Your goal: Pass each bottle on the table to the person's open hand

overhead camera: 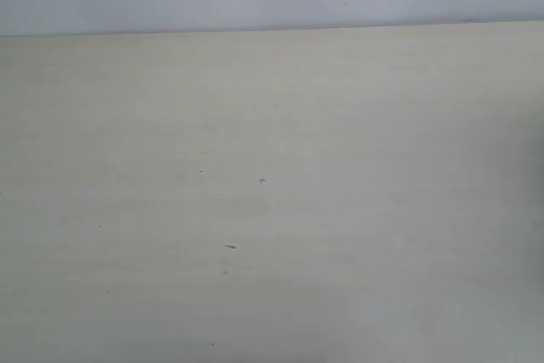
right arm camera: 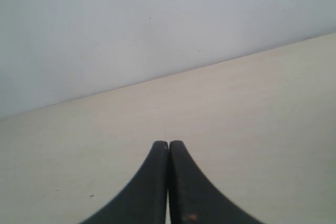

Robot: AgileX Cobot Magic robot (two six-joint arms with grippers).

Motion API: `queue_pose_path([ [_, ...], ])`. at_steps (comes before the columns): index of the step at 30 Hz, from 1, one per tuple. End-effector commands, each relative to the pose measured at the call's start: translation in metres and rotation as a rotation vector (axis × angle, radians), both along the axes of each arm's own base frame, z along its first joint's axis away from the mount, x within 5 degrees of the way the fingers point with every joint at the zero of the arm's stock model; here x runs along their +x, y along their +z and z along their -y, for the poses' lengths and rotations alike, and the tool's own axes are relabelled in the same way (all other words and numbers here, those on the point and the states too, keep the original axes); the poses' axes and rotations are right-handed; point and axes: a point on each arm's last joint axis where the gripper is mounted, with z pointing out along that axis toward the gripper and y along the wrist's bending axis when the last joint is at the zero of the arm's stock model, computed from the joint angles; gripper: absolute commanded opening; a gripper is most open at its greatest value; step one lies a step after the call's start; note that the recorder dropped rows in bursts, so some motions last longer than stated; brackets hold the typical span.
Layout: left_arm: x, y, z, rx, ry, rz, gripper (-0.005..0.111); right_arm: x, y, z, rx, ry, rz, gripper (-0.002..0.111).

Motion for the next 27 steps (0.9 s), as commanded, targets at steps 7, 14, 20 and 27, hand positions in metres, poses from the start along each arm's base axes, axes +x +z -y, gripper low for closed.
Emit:
queue_pose_path([
  [7, 0.0, -0.001, -0.003, -0.008, 0.032, 0.001, 0.01, 0.0, -0.001, 0.0, -0.004, -0.004, 0.005, 0.0],
  [14, 0.0, -0.002, -0.002, -0.037, 0.021, -0.017, 0.01, 0.0, -0.001, 0.0, -0.004, -0.004, 0.005, 0.0],
  [20, 0.002, -0.009, -0.014, 0.03, 0.165, -0.079, 0.01, 0.0, -0.001, 0.0, -0.004, -0.004, 0.005, 0.0],
  [27, 0.003, -0.012, -0.019, 0.071, 0.214, -0.113, 0.01, 0.0, -0.001, 0.0, -0.004, -0.004, 0.005, 0.0],
])
